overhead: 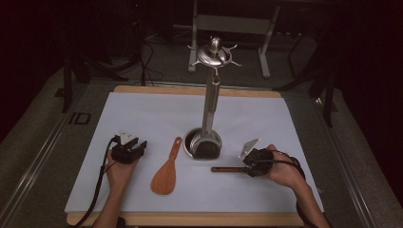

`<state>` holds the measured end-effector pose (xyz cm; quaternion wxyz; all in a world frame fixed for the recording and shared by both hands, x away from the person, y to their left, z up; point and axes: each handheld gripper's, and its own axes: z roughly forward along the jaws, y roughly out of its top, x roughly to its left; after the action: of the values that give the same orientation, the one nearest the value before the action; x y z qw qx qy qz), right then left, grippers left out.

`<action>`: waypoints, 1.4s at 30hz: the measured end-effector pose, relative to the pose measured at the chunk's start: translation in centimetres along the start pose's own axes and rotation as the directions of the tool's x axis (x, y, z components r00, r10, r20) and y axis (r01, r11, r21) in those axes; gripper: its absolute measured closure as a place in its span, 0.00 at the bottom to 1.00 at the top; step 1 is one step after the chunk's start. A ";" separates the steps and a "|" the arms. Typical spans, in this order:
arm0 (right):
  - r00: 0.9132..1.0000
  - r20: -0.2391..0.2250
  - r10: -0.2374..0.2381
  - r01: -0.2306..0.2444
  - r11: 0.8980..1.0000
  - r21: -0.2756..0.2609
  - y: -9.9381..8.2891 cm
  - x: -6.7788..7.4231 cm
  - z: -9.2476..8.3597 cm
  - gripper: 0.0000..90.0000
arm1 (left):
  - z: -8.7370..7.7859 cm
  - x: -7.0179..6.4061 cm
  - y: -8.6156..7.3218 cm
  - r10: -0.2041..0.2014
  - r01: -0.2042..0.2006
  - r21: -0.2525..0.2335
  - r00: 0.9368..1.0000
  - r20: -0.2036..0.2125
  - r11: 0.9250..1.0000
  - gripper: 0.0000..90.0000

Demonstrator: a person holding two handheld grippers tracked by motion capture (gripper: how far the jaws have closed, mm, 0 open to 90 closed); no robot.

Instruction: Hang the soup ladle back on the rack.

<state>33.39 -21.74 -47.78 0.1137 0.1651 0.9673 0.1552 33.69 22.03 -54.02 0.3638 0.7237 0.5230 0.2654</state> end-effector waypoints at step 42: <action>0.941 0.043 0.335 -0.337 0.927 0.165 -0.1 -7.8 3.4 0.78 | 0.0 0.0 0.0 0.000 0.000 0.000 1.000 -0.001 1.000 0.66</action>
<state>41.42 -23.70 -49.61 0.0777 0.3385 0.9336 0.0879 33.66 22.05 -53.99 0.3637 0.7234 0.5233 0.2658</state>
